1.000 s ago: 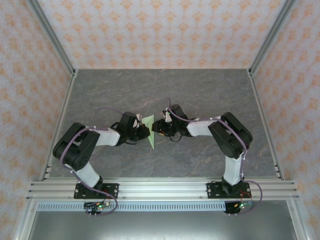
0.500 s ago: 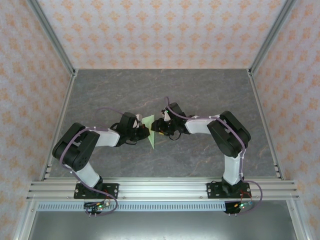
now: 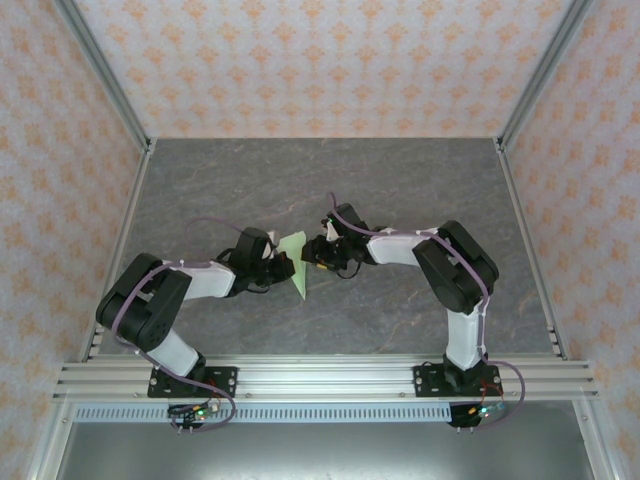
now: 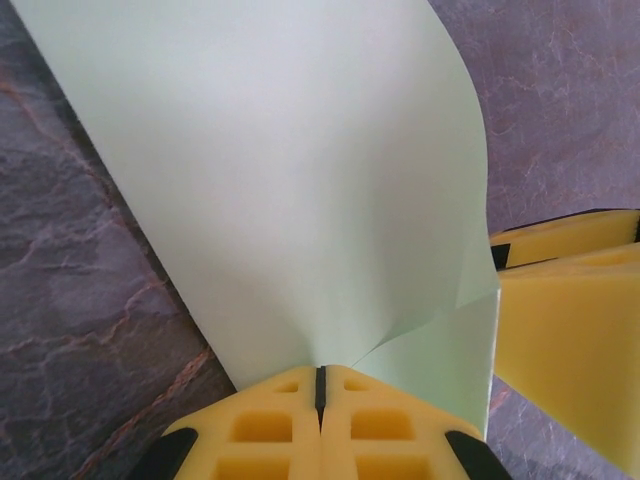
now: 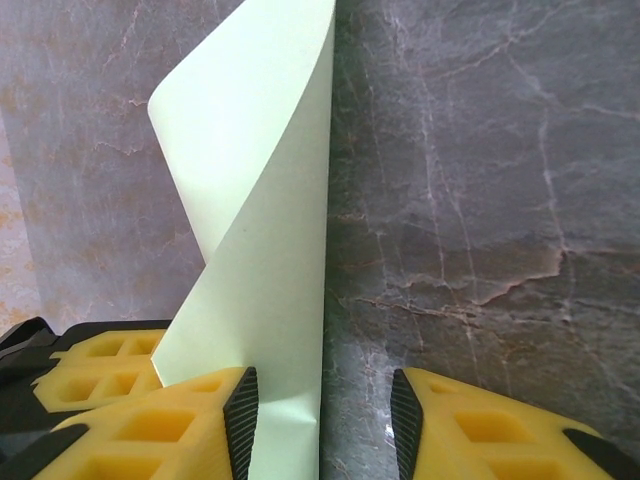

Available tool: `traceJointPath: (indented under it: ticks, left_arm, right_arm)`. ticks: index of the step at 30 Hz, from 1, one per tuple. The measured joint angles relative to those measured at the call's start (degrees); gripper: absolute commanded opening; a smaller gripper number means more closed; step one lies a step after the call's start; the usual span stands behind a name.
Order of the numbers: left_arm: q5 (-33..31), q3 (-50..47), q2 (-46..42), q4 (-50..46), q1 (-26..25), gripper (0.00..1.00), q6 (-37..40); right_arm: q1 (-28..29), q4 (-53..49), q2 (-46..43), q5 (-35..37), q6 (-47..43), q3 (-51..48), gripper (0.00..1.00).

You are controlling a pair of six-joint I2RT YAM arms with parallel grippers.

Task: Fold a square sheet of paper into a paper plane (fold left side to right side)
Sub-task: Fold the wing for the fifth time at the center of the table.

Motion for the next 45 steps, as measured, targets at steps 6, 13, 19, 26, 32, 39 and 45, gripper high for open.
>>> traceJointPath:
  ticks: [6,13,19,26,32,39,45]
  left_arm:
    - [-0.2,0.0,-0.2,-0.5,0.0,0.01,0.0]
    - [0.1,0.0,0.9,1.1,0.0,0.00,0.0]
    - [0.3,0.0,1.4,2.2,0.0,0.00,0.0]
    - [0.5,0.0,1.9,3.1,0.0,0.00,0.0]
    - [0.5,0.0,2.0,3.4,0.0,0.00,0.0]
    - [0.4,0.0,1.8,3.2,0.0,0.02,0.0]
    - [-0.8,0.0,-0.2,0.5,0.0,0.10,0.0]
  right_arm:
    - [0.0,0.1,0.0,0.0,0.0,0.0,0.43]
    - [0.0,1.6,-0.1,-0.2,0.5,-0.5,0.41]
    - [0.9,3.8,0.4,-0.1,0.5,-0.4,0.38]
    - [1.0,3.3,1.4,-0.1,-0.2,0.6,0.37]
    - [1.0,1.5,1.8,-0.1,-0.9,1.6,0.36]
    - [1.0,-2.1,2.4,0.3,-2.7,3.5,0.36]
    - [1.0,-2.9,2.6,0.5,-3.2,4.0,0.36]
